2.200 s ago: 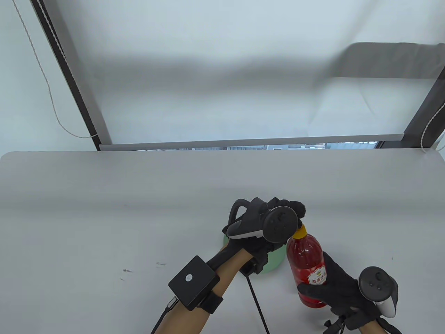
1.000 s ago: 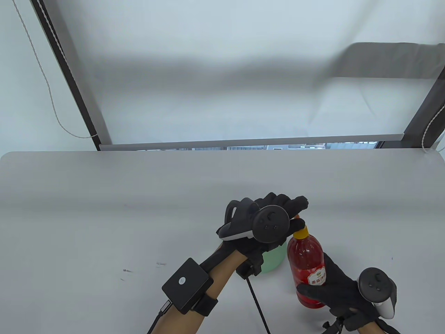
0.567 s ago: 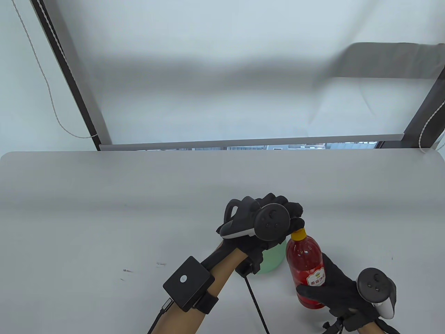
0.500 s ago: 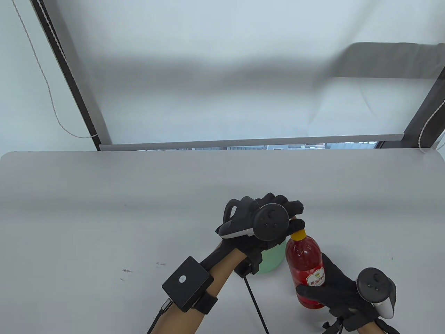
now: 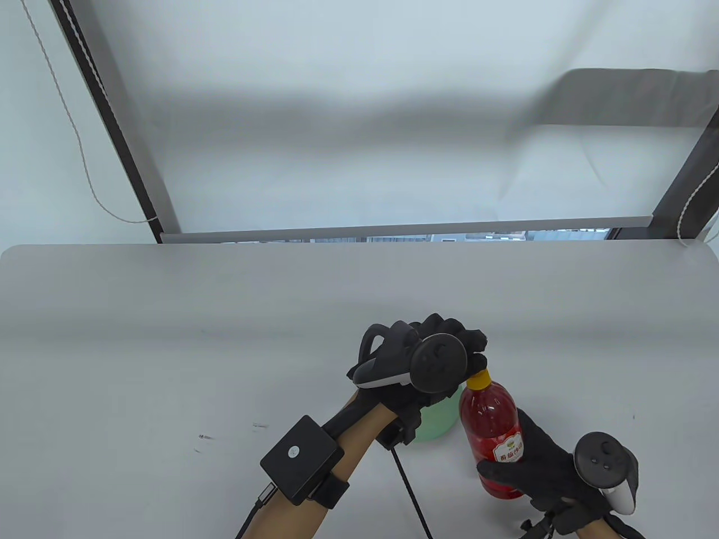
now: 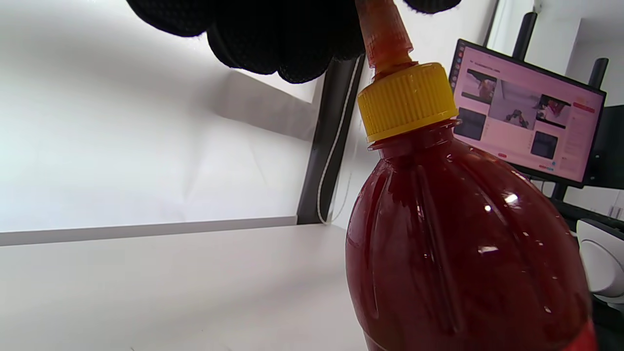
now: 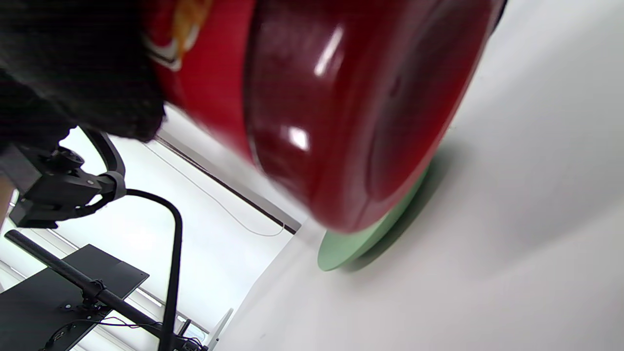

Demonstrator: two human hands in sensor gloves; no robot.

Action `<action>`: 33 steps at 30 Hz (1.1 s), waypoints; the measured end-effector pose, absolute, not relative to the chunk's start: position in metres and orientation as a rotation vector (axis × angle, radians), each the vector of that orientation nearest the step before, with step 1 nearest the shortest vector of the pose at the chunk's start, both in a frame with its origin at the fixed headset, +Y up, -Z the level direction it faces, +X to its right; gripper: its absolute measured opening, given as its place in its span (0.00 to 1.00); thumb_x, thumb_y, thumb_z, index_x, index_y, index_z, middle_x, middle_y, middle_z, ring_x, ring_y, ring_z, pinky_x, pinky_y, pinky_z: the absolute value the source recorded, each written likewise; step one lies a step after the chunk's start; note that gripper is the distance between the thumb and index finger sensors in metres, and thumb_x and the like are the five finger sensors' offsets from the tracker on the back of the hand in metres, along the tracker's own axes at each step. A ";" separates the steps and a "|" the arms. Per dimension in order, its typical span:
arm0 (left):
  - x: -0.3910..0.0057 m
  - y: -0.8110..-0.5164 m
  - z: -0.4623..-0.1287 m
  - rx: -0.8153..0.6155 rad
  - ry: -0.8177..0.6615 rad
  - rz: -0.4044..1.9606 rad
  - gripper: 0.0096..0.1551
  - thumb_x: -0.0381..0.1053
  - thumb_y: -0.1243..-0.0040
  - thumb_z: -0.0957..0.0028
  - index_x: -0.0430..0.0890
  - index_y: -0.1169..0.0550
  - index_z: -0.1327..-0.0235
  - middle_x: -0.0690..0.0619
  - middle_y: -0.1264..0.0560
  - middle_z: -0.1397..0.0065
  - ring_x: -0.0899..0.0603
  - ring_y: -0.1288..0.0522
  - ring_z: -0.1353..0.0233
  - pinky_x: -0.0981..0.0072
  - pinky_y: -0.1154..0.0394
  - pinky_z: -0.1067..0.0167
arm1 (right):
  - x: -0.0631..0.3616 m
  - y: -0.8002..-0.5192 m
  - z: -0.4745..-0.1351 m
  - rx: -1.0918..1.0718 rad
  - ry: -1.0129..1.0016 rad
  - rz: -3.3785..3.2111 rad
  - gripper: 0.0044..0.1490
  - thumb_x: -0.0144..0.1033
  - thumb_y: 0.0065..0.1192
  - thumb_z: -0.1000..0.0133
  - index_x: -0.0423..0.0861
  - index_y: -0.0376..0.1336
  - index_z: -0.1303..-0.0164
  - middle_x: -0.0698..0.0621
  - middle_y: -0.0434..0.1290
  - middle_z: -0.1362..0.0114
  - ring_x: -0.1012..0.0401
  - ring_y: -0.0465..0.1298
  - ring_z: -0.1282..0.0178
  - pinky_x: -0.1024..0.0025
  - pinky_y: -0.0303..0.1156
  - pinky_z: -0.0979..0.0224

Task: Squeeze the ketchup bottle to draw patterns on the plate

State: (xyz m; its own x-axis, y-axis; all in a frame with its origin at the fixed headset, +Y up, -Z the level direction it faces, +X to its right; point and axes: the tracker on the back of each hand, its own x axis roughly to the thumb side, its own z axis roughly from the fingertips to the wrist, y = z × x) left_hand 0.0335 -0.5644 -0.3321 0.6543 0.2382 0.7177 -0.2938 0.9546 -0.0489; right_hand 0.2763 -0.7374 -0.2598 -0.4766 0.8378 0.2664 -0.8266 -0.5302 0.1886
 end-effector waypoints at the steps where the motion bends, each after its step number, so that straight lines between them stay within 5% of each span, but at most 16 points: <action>1: 0.032 -0.564 -0.332 0.073 -0.804 0.303 0.34 0.60 0.52 0.36 0.48 0.37 0.18 0.43 0.30 0.20 0.34 0.31 0.25 0.36 0.32 0.33 | 0.276 -0.737 -0.260 0.401 0.042 2.090 0.68 0.67 0.81 0.43 0.43 0.46 0.09 0.35 0.63 0.15 0.39 0.69 0.19 0.31 0.61 0.17; 5: 0.029 -0.564 -0.330 0.058 -0.839 0.307 0.33 0.51 0.47 0.34 0.48 0.39 0.17 0.42 0.38 0.13 0.32 0.40 0.17 0.31 0.37 0.29 | 0.276 -0.738 -0.260 0.396 0.043 2.093 0.68 0.67 0.81 0.43 0.42 0.46 0.08 0.35 0.63 0.14 0.39 0.69 0.19 0.31 0.61 0.17; 9: 0.030 -0.566 -0.331 0.043 -0.861 0.308 0.29 0.46 0.46 0.35 0.48 0.35 0.21 0.46 0.31 0.20 0.35 0.34 0.21 0.34 0.34 0.30 | 0.276 -0.738 -0.260 0.390 0.043 2.090 0.68 0.66 0.81 0.43 0.42 0.46 0.09 0.35 0.63 0.14 0.39 0.69 0.19 0.31 0.60 0.17; 14: 0.031 -0.566 -0.332 0.035 -0.824 0.290 0.28 0.50 0.47 0.36 0.46 0.31 0.24 0.45 0.27 0.26 0.35 0.31 0.25 0.34 0.33 0.31 | 0.275 -0.738 -0.260 0.391 0.047 2.099 0.68 0.66 0.81 0.43 0.42 0.46 0.09 0.35 0.63 0.14 0.39 0.69 0.19 0.31 0.60 0.17; 21: 0.025 -0.568 -0.332 0.042 -0.854 0.336 0.35 0.55 0.47 0.35 0.49 0.38 0.17 0.43 0.35 0.15 0.32 0.37 0.19 0.31 0.36 0.29 | 0.274 -0.738 -0.260 0.397 0.048 2.092 0.69 0.66 0.81 0.43 0.42 0.46 0.08 0.35 0.63 0.14 0.39 0.68 0.19 0.31 0.60 0.17; 25: 0.026 -0.569 -0.333 0.016 -0.876 0.341 0.28 0.49 0.44 0.36 0.49 0.33 0.22 0.47 0.28 0.23 0.36 0.31 0.24 0.34 0.34 0.30 | 0.274 -0.738 -0.260 0.401 0.057 2.093 0.69 0.66 0.81 0.43 0.42 0.46 0.08 0.34 0.63 0.15 0.39 0.68 0.19 0.31 0.60 0.16; 33: 0.018 -0.561 -0.334 0.087 -0.815 0.422 0.27 0.54 0.47 0.37 0.46 0.31 0.27 0.47 0.24 0.31 0.36 0.28 0.30 0.34 0.32 0.33 | 0.272 -0.738 -0.259 0.432 0.049 2.099 0.70 0.65 0.82 0.44 0.37 0.47 0.09 0.32 0.64 0.15 0.39 0.71 0.19 0.34 0.66 0.18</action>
